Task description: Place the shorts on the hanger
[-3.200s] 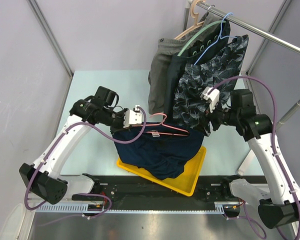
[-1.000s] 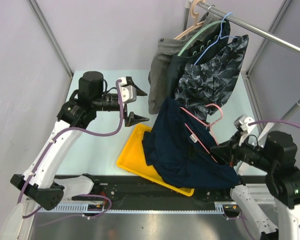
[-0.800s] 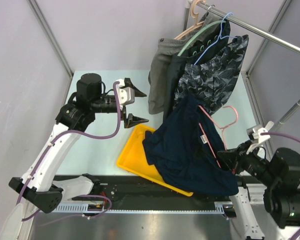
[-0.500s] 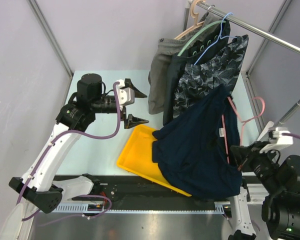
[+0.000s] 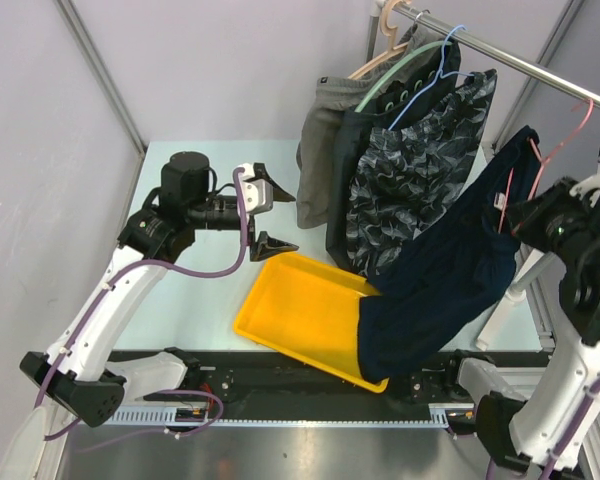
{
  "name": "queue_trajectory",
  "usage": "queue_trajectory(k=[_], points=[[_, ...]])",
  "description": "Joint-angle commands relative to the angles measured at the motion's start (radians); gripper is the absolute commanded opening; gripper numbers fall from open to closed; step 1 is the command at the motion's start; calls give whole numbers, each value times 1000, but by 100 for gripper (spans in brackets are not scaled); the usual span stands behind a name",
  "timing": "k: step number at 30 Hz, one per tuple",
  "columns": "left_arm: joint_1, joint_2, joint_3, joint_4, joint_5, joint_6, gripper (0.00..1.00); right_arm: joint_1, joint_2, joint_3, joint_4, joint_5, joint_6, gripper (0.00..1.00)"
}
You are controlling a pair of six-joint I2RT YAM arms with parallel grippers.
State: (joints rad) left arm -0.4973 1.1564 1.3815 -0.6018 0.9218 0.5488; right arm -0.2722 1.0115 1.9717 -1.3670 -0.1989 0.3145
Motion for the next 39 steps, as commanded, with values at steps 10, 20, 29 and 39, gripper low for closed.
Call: queue_trajectory(k=[10,20,29,39], points=[[-6,6,24,-41,9,39,100,10,176,133,341,12,64,0],[-6,-7,1,-64,-29,36,100,304,205,12,442,272,67,0],[-6,-44,-101,-69,-66,-13,100,335,220,-45,523,366,93,0],[-18,-44,-166,-151,-61,98,96,337,249,-96,597,429,109,0]])
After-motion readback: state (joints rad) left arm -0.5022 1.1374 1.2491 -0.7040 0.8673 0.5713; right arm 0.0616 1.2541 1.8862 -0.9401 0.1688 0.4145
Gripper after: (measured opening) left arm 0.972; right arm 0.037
